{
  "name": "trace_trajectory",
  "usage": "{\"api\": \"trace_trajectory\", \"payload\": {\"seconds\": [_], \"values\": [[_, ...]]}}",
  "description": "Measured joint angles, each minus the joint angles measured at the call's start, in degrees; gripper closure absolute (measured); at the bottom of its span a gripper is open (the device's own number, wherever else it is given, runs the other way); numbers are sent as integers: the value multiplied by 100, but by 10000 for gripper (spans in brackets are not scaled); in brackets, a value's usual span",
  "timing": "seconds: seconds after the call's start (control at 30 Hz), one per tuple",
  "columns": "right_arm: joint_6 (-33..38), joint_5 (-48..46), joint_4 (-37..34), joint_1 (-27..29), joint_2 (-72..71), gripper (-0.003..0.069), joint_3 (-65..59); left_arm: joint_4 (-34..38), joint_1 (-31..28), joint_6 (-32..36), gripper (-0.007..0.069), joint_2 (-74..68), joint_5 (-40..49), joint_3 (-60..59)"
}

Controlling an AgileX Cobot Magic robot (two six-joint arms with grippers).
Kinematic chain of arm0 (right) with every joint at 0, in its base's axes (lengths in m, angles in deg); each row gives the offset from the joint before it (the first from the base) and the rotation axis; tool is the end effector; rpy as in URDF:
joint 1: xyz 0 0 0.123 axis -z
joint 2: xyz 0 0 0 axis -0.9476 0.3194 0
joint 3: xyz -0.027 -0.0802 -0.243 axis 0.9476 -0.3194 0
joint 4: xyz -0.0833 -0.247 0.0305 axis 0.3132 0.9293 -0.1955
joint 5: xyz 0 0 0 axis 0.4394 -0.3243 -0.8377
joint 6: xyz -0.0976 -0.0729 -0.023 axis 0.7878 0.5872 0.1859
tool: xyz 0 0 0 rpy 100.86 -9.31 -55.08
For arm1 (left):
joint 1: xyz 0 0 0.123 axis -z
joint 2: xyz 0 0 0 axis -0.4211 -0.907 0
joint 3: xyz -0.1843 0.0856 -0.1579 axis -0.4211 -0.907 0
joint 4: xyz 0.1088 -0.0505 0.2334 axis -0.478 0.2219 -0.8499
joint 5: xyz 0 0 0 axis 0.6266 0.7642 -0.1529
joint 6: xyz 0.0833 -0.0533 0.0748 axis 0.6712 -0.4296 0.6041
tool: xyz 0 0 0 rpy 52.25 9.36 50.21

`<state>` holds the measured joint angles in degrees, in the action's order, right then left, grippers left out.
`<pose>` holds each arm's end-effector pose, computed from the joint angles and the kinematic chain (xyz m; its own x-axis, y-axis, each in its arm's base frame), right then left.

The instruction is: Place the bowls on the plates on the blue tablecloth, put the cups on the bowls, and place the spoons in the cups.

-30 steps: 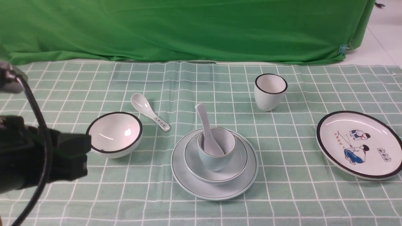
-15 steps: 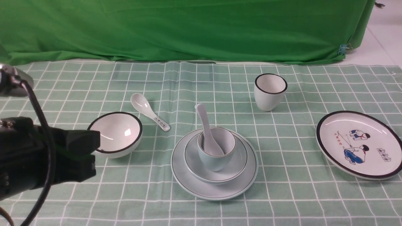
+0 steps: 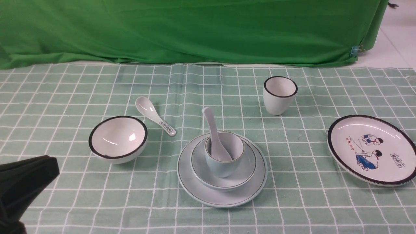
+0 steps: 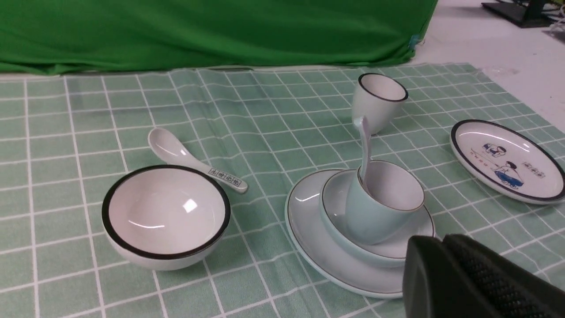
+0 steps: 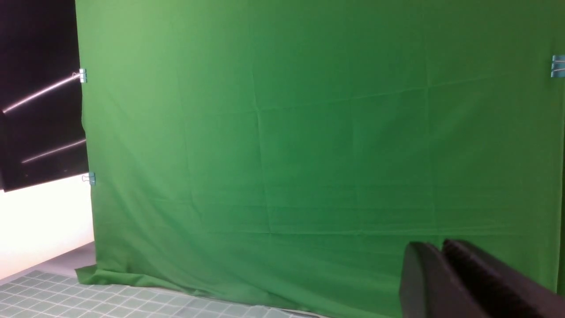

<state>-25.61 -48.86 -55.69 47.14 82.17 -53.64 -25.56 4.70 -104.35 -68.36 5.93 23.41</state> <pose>0.0627 0.0272 0.3857 0.3801 0.1831 -0.9066 -0.4086 0.9126 0.0130 0.1330 -0.0655 0.3040 -0.2648 0.0038 -0.9643 0.4033 0.9088 -0.1071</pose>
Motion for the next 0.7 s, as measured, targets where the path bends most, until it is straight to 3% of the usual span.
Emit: {"api": "trace_trajectory", "payload": {"seconds": [0.43, 0.57, 0.7], "values": [[-5, 0, 0, 0, 0, 550, 0, -15, 0, 143, 615, 30, -39, -33], [-5, 0, 0, 0, 0, 543, 0, 23, -32, 427, 613, 151, -237, -45], [-5, 9, 0, 5, 0, 535, 0, 399, -499, 1041, 613, 619, -495, -336]]}}
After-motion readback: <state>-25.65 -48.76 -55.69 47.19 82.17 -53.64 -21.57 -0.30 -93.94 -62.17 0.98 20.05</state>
